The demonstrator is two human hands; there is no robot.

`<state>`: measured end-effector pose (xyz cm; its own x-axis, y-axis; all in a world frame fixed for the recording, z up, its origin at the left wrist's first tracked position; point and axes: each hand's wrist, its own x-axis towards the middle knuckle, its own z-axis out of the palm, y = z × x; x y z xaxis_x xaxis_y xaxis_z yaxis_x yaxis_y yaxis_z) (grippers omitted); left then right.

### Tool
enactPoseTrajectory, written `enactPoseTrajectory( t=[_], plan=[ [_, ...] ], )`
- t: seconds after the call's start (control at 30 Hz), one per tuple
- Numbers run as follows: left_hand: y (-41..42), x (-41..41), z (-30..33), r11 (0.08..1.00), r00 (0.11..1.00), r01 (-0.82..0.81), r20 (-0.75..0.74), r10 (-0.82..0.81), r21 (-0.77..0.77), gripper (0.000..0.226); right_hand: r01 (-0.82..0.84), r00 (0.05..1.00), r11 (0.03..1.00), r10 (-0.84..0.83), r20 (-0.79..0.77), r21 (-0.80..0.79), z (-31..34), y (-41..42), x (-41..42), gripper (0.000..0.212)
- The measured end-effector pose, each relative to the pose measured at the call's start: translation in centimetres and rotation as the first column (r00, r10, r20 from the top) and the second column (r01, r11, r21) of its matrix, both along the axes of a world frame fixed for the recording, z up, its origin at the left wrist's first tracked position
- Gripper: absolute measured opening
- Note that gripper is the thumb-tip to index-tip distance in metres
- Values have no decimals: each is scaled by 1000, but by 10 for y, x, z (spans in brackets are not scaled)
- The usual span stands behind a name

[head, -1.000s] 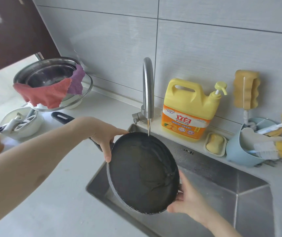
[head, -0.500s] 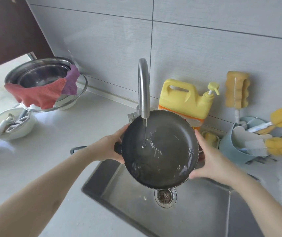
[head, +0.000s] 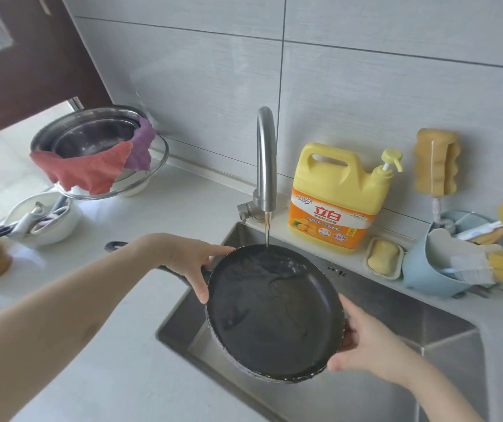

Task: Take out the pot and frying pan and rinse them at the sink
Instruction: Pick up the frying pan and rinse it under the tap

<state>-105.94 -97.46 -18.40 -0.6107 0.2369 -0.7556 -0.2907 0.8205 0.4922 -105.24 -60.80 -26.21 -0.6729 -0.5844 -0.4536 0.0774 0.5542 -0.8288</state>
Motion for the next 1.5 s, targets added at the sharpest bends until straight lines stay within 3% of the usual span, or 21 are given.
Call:
enactPoseTrajectory(
  t=[0.1, 0.2, 0.3, 0.4, 0.63, 0.83, 0.97, 1.17, 1.37, 1.43, 1.5],
  plan=[
    [-6, -2, 6, 965, 985, 91, -118, -123, -247, 119, 107, 994, 990, -107, 5, -88, -19, -17, 18, 122],
    [-5, 2, 5, 933, 948, 75, -265, -176, -353, 124, 205, 978, 972, -207, -9, -112, -33, -26, 25, 134],
    [2, 11, -3, 933, 893, -9, -423, -155, -360, 122, 254, 961, 964, -261, -95, -79, -32, -22, 14, 142],
    [12, 16, -19, 964, 869, -107, -494, -27, -242, 123, 213, 947, 977, -203, -250, 12, -7, -7, -7, 145],
    [43, 14, -47, 985, 923, -108, -354, 150, 136, 119, 42, 958, 982, 13, -285, 185, 63, 37, -39, 140],
    [46, 7, -27, 997, 982, 6, -189, 9, 78, 114, 24, 991, 998, -16, -136, 56, 66, 48, -23, 121],
    [41, 4, -3, 998, 964, 61, -259, -65, -25, 113, 118, 987, 993, -117, -112, -1, 21, 42, -7, 134],
    [59, 2, 11, 951, 876, 49, -445, -188, -306, 119, 247, 955, 969, -248, -163, -24, -23, 32, -4, 144],
    [88, 0, -7, 932, 773, 28, -584, -249, -361, 119, 382, 884, 914, -320, -341, 134, -21, 44, -5, 152],
    [93, 2, -16, 935, 702, -11, -668, -246, -356, 118, 444, 821, 886, -344, -455, 131, -19, 52, -1, 154],
    [95, 5, -25, 931, 549, -42, -787, -282, -362, 124, 485, 752, 868, -351, -558, 109, -16, 59, 0, 152]
  ],
)
